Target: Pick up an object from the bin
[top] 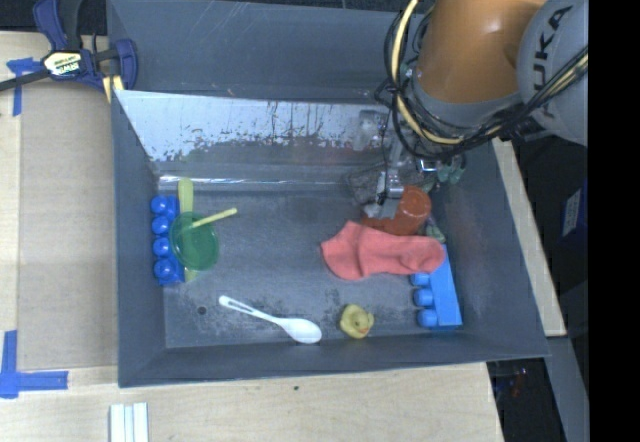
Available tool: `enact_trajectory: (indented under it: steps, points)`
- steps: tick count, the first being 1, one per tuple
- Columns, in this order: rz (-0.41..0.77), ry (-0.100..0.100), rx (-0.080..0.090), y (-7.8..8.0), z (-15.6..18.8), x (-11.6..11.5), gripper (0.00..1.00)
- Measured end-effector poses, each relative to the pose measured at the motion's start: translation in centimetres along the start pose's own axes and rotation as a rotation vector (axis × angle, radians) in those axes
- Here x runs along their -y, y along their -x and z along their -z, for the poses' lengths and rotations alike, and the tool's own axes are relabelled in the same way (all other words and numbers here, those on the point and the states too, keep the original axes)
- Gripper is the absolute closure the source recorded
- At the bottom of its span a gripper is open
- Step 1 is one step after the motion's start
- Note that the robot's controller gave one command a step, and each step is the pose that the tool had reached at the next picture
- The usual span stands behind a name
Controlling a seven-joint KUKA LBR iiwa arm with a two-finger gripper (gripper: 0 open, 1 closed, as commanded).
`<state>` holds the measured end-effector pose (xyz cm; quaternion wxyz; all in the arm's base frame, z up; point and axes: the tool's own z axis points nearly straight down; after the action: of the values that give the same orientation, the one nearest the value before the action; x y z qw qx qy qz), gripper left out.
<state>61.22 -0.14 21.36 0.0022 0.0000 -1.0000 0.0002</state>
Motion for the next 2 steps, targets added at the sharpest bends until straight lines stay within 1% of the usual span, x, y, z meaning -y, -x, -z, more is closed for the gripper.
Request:
enact_trajectory:
  steps: [1, 2]
  points:
    - [0.000, 0.000, 0.009, 0.2, 0.5, 0.0, 0.00]
    - [0.028, 0.003, 0.021, -1.3, -1.4, 1.8, 0.00]
